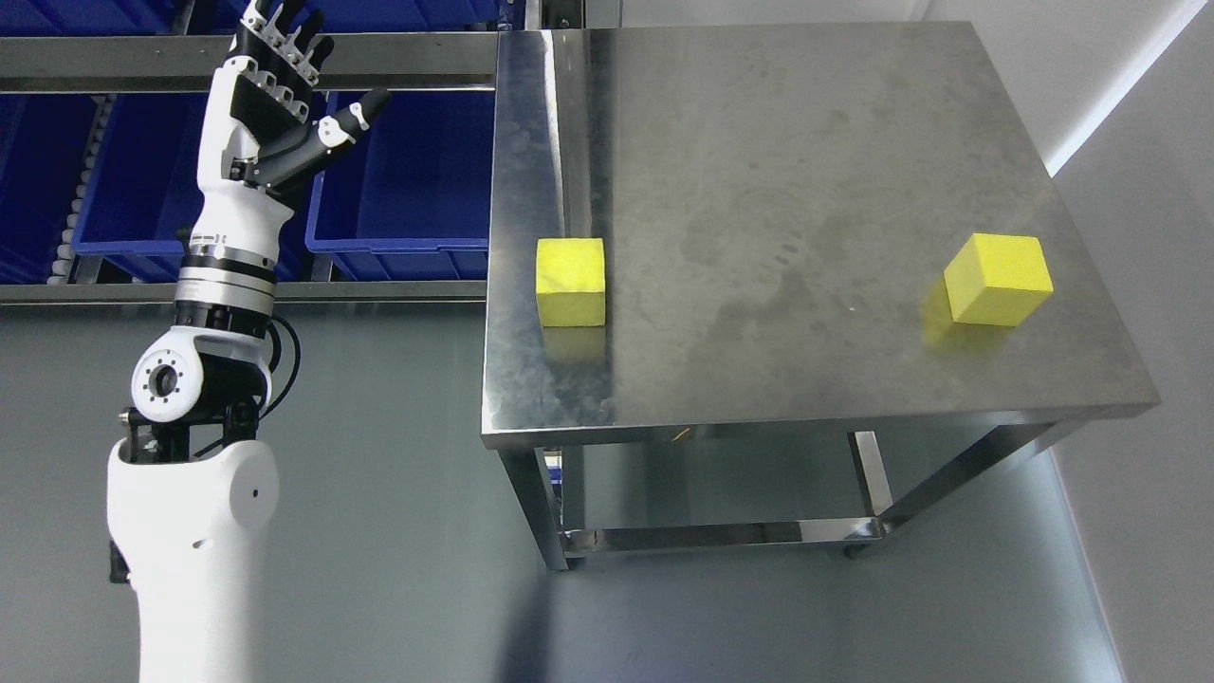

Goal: Move yellow foam block to right shelf middle
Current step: 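Lower the raised left hand toward the yellow foam cube nearer the robot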

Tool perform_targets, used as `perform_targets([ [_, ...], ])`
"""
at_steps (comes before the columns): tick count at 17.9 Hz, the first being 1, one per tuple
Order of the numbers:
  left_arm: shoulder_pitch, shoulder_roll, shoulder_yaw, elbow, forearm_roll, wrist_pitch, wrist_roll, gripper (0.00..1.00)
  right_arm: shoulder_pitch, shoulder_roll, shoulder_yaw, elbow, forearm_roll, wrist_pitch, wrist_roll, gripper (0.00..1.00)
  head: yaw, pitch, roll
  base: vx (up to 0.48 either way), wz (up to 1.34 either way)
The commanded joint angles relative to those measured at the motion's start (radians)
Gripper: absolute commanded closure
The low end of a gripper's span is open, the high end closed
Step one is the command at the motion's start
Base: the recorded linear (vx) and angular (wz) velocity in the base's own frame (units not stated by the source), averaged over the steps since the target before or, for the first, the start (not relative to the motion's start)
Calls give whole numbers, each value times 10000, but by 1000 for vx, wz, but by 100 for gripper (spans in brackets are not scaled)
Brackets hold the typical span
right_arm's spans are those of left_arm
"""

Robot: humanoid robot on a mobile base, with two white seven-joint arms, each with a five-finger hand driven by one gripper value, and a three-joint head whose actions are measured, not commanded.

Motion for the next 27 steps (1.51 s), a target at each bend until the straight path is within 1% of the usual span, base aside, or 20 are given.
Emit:
perform_targets([
  [1,19,113,85,-17,1,-5,-77,0,15,-175,2,-174,31,-1,3,0,0,0,0,38,1],
  [5,65,633,131,-17,1,-36,-444,0,15,-175,2,-174,31,-1,3,0,0,0,0,18,0],
  [6,156,908,146,-17,1,-264,-917,0,15,-175,2,-174,31,-1,3,0,0,0,0,0,0],
  [8,660,1689,146,-1,1,-1060,-3408,0,15,-175,2,-174,31,-1,3,0,0,0,0,0,0],
  [10,1304,2380,207,14,1,-1644,-5284,0,15,-175,-13,-174,31,-1,3,0,0,0,0,0,0],
  [12,1827,2811,102,60,-14,-1785,-6088,0,15,-175,2,-174,31,-1,3,0,0,0,0,0,0],
  [14,1815,3134,-159,304,-425,-1785,-6244,0,15,-175,2,-174,31,-1,3,0,0,0,0,0,0],
  [16,1463,3105,-740,901,-1253,-1769,-6260,0,15,-175,-13,-174,46,-1,3,0,0,0,0,0,0],
  [18,820,3120,-1628,1530,-1944,-1723,-6290,0,15,-175,2,-174,31,-1,3,0,0,0,0,0,0],
  [21,-116,3074,-2826,2328,-2345,-1677,-6290,0,15,-175,2,-174,31,-1,3,0,0,0,0,0,0],
  [23,-744,2937,-3608,2941,-2529,-1296,-6275,0,15,-175,2,-174,31,-1,3,0,0,0,0,0,0],
  [27,-1651,2339,-4316,3908,-2622,-1125,-6290,0,15,-175,2,-174,31,-1,3,0,0,0,0,0,0],
])
